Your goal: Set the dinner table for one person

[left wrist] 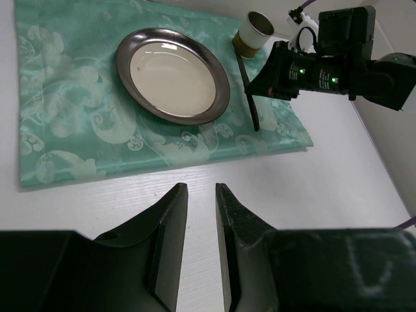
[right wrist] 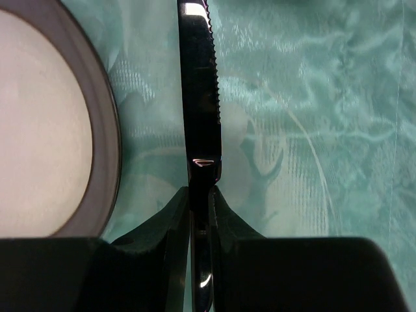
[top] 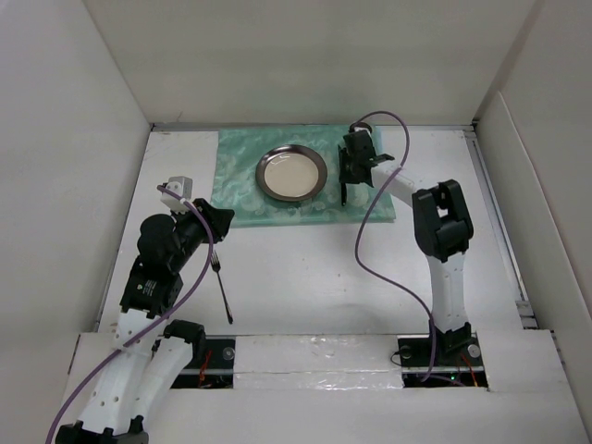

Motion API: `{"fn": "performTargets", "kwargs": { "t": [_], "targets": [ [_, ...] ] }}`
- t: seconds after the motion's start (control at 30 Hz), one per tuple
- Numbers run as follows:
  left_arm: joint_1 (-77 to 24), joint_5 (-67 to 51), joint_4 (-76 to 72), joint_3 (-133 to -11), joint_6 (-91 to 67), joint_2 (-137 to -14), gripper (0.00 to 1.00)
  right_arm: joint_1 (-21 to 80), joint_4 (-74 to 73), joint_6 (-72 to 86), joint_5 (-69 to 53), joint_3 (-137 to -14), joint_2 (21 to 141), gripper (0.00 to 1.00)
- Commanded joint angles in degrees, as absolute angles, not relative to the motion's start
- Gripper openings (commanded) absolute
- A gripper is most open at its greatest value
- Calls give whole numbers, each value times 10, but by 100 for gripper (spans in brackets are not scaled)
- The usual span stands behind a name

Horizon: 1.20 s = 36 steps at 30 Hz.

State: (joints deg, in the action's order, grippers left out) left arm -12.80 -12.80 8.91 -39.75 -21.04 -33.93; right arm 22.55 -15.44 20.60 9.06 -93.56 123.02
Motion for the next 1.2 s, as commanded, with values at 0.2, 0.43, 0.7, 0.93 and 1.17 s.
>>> {"fn": "performTargets", "kwargs": {
  "t": [0.2,0.43,0.7,0.93,1.17],
  "targets": [
    [-132,-123,70,-403,-204,-340,21,199,-154,217,69,-1022,1286,0],
    [-132,-113,69,-401,-205,-343,27,199,-142,222,64,-1013,1276,32],
    [-121,-85,73,-400,-211,-364,31,219,-89,207,45,-888,1101,52],
    [-121,-31,95,-403,-230,-400,27,324,85,213,10,-630,878,3],
    [-121,46,94,-424,-267,-378,28,593,123,227,90,-612,923,0]
  ]
}}
